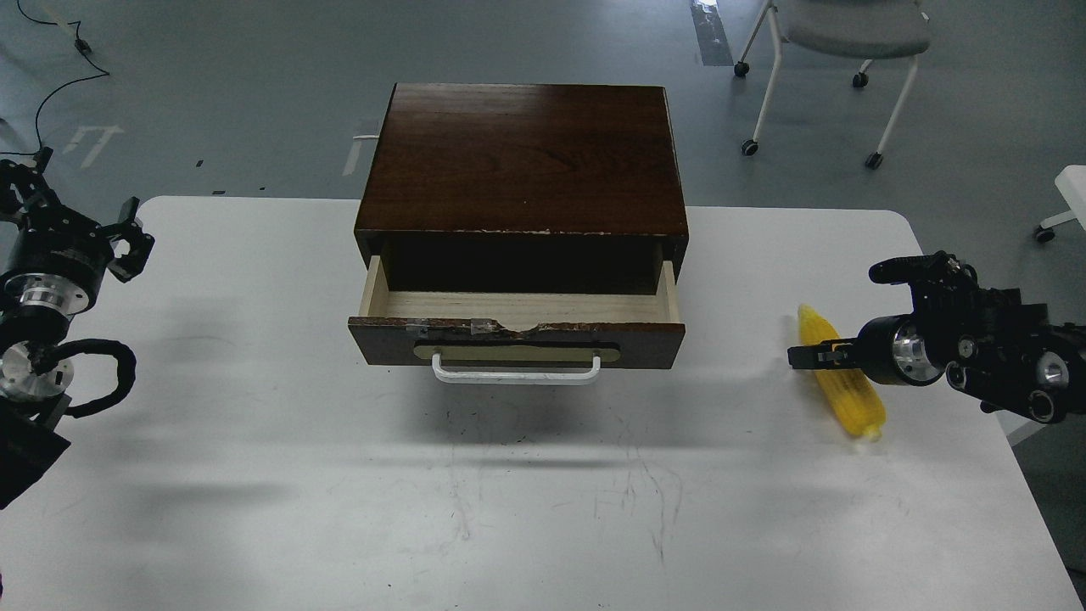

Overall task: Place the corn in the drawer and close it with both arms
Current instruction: 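Grasp the yellow corn with the right gripper and lift it, then carry the corn over the box and lower it into the open drawer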

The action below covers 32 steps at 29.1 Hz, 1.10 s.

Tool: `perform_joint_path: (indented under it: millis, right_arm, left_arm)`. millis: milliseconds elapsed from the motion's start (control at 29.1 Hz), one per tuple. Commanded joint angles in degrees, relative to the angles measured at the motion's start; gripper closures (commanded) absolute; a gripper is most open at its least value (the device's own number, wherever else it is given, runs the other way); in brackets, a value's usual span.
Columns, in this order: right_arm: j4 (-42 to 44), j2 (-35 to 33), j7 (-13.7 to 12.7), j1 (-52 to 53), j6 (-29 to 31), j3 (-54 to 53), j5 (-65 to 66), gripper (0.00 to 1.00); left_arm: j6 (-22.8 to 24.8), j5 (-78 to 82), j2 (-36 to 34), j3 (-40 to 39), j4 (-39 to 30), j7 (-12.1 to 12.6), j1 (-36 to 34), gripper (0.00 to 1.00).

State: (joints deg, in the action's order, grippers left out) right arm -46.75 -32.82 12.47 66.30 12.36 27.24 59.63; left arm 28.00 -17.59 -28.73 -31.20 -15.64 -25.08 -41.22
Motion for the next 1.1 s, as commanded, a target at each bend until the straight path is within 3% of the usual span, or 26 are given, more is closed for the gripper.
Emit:
perform_joint_path:
  millis: [0, 172, 310, 585, 653, 860, 1066]
  right_arm:
    - [-1.9, -3.4, 0.3, 5.2, -0.8, -0.4, -0.1, 1.00]
    - [-9.8, -8.1, 0.4, 19.5, -0.8, -0.3, 0.3, 1.00]
    - [-15.0, -7.2, 0.4, 29.6, -1.5, -0.5, 1.5, 1.00]
    - [-20.0, 1.4, 0.4, 39.1, -4.1, -0.5, 12.6, 1.00]
    - [-21.7, 7.0, 0.3, 41.0, -4.1, -0.5, 16.7, 1.00]
    - [-23.1, 17.5, 0.4, 39.9, -4.1, -0.1, 25.4, 1.00]
    - [-22.6, 25.0, 0.4, 39.3, -4.0, 0.4, 29.6, 1.00]
  left_arm:
    - [0.0, 0.0, 0.0, 0.0, 0.0, 0.0, -0.1, 0.02]
    - [0.0, 0.0, -0.9, 0.2, 0.0, -0.1, -0.1, 0.02]
    - [0.0, 0.0, -1.3, 0.2, -0.1, -0.5, -0.2, 0.02]
    - [0.0, 0.4, -2.4, 0.9, -0.1, 0.5, -1.0, 0.02]
    - [0.0, 0.4, -2.4, 0.9, -0.1, 0.5, -1.0, 0.02]
    - [0.0, 0.4, -2.5, 1.0, -0.2, 2.3, -1.0, 0.02]
    - [0.0, 0.4, -4.2, 0.9, -0.1, 2.3, -0.8, 0.02]
